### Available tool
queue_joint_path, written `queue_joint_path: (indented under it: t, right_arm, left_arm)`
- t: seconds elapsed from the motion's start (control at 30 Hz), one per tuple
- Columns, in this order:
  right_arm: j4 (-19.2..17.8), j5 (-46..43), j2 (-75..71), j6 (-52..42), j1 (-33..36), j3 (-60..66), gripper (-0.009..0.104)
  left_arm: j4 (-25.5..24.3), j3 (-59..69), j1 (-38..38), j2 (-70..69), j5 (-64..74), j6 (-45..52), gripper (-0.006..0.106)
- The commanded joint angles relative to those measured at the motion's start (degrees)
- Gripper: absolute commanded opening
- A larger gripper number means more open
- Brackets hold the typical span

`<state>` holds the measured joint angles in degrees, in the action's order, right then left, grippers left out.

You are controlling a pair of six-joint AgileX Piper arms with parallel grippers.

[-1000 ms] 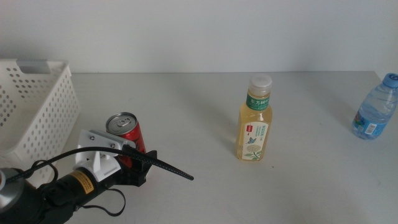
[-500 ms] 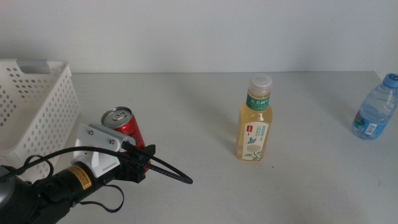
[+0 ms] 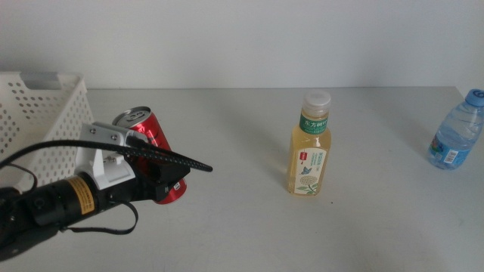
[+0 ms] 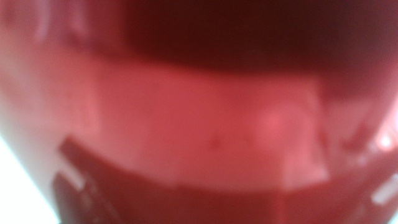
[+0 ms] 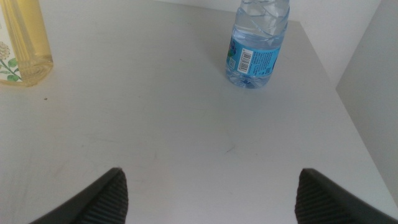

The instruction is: Use arms to grab the bottles and put them into the dustbin to the left of the table.

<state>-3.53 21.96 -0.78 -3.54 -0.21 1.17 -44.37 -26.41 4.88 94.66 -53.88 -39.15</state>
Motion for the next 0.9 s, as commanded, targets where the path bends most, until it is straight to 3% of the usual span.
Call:
queue_joint_path:
  t: [0.0,0.07,0.23,0.4,0.77,0.8,0.87]
  right_arm:
    - [-0.7,-3.5,-1.2,-0.7,-0.4,-0.1,0.085]
    - [-0.7,-3.5,-1.2,-0.7,-0.4,-0.1,0.085]
    - [-0.7,-3.5,-1.2,-0.7,-0.4,-0.1,0.085]
    - [-0.7,-3.5,-1.2,-0.7,-0.4,-0.1,0.085]
    - [-0.7,-3.5,-1.2,-0.7,-0.4,-0.1,0.085]
    - [-0.7,-3.5,-1.2,-0.7,-0.4,-0.1,0.085]
    - [-0.7,-3.5,-1.2,-0.7,-0.4,-0.1,0.085]
  left_arm:
    - [-10.3,-5.2,-2.2,-6.4,2.8,-12.0,-0.002]
    - [-21.8,-9.2,-3.0,-9.1,10.2,-23.0,-0.002]
    - [-60.2,-21.5,-3.3,-12.5,18.9,-60.0,-0.002]
    - [-60.8,-27.6,-4.3,-12.0,13.7,-62.9,-0.002]
    - [-60.8,-29.9,-4.4,-12.0,18.6,-62.8,-0.002]
    - [-60.2,-29.7,-4.4,-12.0,18.9,-62.0,-0.002]
    - [-53.7,-29.3,-4.4,-12.0,19.3,-55.4,-0.002]
